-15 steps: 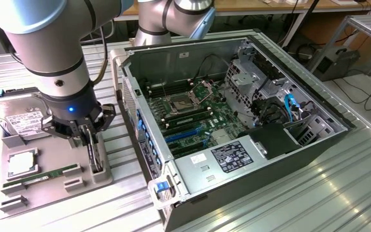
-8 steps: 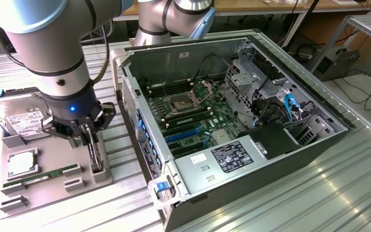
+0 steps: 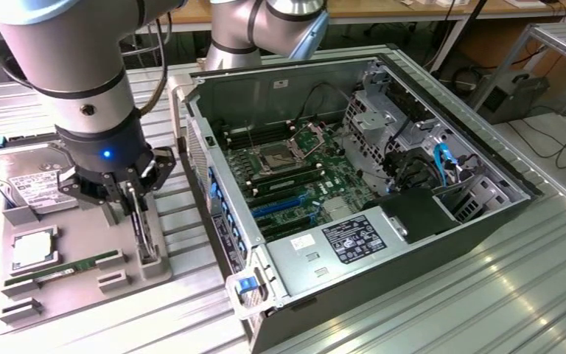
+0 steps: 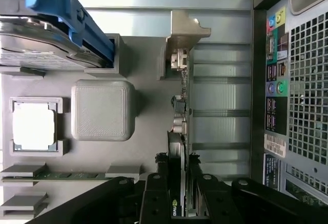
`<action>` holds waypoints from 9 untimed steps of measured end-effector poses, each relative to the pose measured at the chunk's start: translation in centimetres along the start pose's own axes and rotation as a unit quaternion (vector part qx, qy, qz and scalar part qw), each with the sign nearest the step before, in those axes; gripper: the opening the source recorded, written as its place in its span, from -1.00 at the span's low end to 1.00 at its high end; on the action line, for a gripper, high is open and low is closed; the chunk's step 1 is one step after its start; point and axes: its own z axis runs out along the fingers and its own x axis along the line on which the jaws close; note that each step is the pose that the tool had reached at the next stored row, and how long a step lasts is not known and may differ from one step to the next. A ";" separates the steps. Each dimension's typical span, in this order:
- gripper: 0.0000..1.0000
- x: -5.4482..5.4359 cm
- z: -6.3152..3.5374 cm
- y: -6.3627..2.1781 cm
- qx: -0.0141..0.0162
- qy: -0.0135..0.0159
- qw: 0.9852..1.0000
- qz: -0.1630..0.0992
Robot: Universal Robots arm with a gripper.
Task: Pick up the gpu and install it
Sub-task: 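Pick up the gpu and move the gpu toward the slot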
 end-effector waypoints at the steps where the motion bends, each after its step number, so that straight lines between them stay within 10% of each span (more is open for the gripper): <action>1: -0.47 0.0 -0.57 -0.04 0.000 0.000 1.000 0.000; 9: -0.47 -0.6 -4.28 -0.46 -0.002 0.003 1.000 0.000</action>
